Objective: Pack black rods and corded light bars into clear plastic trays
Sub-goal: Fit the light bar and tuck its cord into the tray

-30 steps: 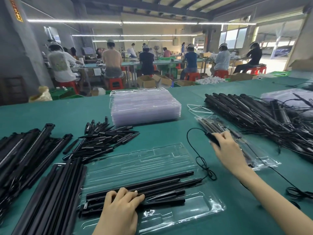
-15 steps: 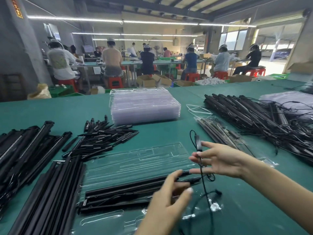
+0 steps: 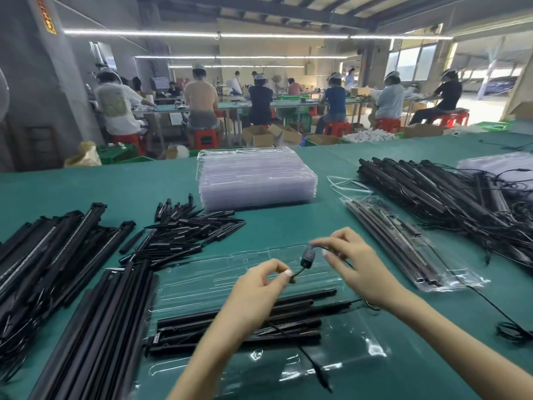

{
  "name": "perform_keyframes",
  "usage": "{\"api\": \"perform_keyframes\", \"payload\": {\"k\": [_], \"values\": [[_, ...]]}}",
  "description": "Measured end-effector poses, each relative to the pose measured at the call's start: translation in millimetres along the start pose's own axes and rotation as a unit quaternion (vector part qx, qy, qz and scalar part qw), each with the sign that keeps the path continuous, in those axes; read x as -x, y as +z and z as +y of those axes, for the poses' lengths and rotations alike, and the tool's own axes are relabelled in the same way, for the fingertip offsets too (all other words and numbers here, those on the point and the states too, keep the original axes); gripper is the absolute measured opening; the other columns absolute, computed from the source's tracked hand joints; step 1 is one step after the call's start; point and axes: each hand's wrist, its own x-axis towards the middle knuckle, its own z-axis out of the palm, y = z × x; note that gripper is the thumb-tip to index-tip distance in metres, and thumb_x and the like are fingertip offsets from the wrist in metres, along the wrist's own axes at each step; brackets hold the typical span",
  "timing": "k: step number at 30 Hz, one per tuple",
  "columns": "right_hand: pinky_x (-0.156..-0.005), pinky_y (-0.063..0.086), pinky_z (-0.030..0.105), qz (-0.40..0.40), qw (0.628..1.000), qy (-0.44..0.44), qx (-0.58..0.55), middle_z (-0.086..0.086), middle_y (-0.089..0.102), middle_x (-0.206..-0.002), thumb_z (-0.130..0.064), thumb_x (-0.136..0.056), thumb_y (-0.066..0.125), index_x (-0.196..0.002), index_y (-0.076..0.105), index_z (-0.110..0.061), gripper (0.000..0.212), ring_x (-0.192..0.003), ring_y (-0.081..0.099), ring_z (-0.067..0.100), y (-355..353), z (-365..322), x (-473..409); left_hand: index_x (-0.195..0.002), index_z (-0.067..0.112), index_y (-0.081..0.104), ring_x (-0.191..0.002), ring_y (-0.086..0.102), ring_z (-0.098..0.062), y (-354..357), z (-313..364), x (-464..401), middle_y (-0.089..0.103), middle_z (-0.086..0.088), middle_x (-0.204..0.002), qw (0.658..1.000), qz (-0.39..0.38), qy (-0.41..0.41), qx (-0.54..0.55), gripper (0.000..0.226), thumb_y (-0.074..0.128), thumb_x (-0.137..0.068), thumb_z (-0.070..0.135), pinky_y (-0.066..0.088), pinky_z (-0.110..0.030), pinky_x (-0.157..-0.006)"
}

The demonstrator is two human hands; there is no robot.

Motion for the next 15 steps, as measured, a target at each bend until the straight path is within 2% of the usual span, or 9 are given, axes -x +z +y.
{"api": "perform_keyframes", "payload": {"k": [2,3,5,6,7,9,11,13,15], "values": [[-0.096,0.027,0.026,-0.092,0.981,-0.084,0.146,-0.012,0.042,-0.116,-0.027,-0.096,0.054,-0.127,0.054,-0.041,0.035,-0.107,0.039,0.008,-3.8,13.1,4.5,-0.088,0.016,0.063,-0.039,0.021,-0.008,-17.6,-1.3,6.7,0.026,0.012,-0.045,0.999,-0.038,-0.018,0.022,0.021,0.05,-0.098,0.028,0.02,-0.02,-0.04],[-0.099,0.022,0.027,-0.141,0.966,-0.101,0.192,-0.017,0.035,-0.129,-0.032,-0.097,0.049,-0.134,0.043,-0.048,0.041,-0.117,0.032,0.006,-3.6,18.4,7.4,-0.088,0.015,0.065,-0.04,0.021,-0.007,-24.3,-2.0,9.9,0.027,0.013,-0.045,0.998,-0.058,-0.021,0.02,0.022,0.05,-0.098,0.028,0.02,-0.018,-0.04],[-0.104,0.012,0.026,-0.209,0.952,-0.086,0.208,-0.031,0.017,-0.144,-0.037,-0.099,0.043,-0.137,0.022,-0.057,0.048,-0.128,0.018,-0.005,0.0,24.4,11.8,-0.088,0.015,0.067,-0.044,0.022,-0.008,-33.3,-2.5,15.6,0.031,0.013,-0.046,0.995,-0.102,-0.017,0.0,0.022,0.051,-0.097,0.028,0.019,-0.019,-0.043],[-0.106,0.008,0.026,-0.223,0.953,-0.079,0.191,-0.034,0.02,-0.144,-0.039,-0.099,0.043,-0.137,0.024,-0.057,0.046,-0.129,0.016,-0.009,1.4,25.9,12.9,-0.087,0.017,0.068,-0.046,0.022,-0.009,-35.3,-2.5,18.3,0.033,0.012,-0.047,0.993,-0.12,-0.013,-0.012,0.022,0.052,-0.097,0.029,0.019,-0.02,-0.044],[-0.107,0.006,0.027,-0.229,0.955,-0.081,0.173,-0.033,0.032,-0.139,-0.041,-0.097,0.043,-0.134,0.035,-0.054,0.04,-0.127,0.02,-0.012,2.4,26.4,13.4,-0.086,0.018,0.068,-0.046,0.023,-0.009,-36.5,-2.1,20.6,0.036,0.011,-0.05,0.991,-0.134,-0.011,-0.025,0.022,0.052,-0.096,0.029,0.02,-0.02,-0.044],[-0.109,0.009,0.032,-0.231,0.954,-0.101,0.16,-0.025,0.056,-0.108,-0.046,-0.094,0.043,-0.113,0.062,-0.043,0.027,-0.109,0.038,-0.012,1.9,27.4,13.5,-0.085,0.02,0.069,-0.044,0.03,-0.004,-39.4,-2.7,25.2,0.044,0.011,-0.054,0.987,-0.149,-0.003,-0.055,0.021,0.053,-0.096,0.027,0.024,-0.014,-0.044],[-0.102,0.024,0.03,-0.215,0.962,-0.121,0.117,-0.018,0.053,-0.088,-0.05,-0.095,0.043,-0.096,0.068,-0.03,0.032,-0.091,0.044,-0.004,0.1,28.8,17.2,-0.083,0.024,0.068,-0.046,0.041,0.004,-45.2,-5.1,30.2,0.057,0.014,-0.064,0.984,-0.157,0.003,-0.079,0.02,0.053,-0.096,0.026,0.03,-0.007,-0.048],[-0.095,0.03,0.023,-0.204,0.967,-0.129,0.084,-0.015,0.052,-0.099,-0.05,-0.096,0.042,-0.105,0.064,-0.033,0.03,-0.097,0.043,-0.003,-2.0,26.0,20.0,-0.08,0.03,0.068,-0.056,0.047,0.004,-52.9,-8.7,35.2,0.062,0.016,-0.073,0.98,-0.164,0.013,-0.109,0.019,0.056,-0.095,0.027,0.036,-0.009,-0.056],[-0.107,0.019,0.017,-0.23,0.957,-0.142,0.102,-0.019,0.045,-0.131,-0.052,-0.095,0.039,-0.127,0.054,-0.042,0.036,-0.121,0.034,-0.003,0.3,24.3,23.4,-0.079,0.03,0.069,-0.068,0.053,0.003,-58.5,-10.5,39.5,0.061,0.016,-0.078,0.977,-0.181,0.02,-0.114,0.018,0.059,-0.093,0.023,0.04,-0.01,-0.065]]}}
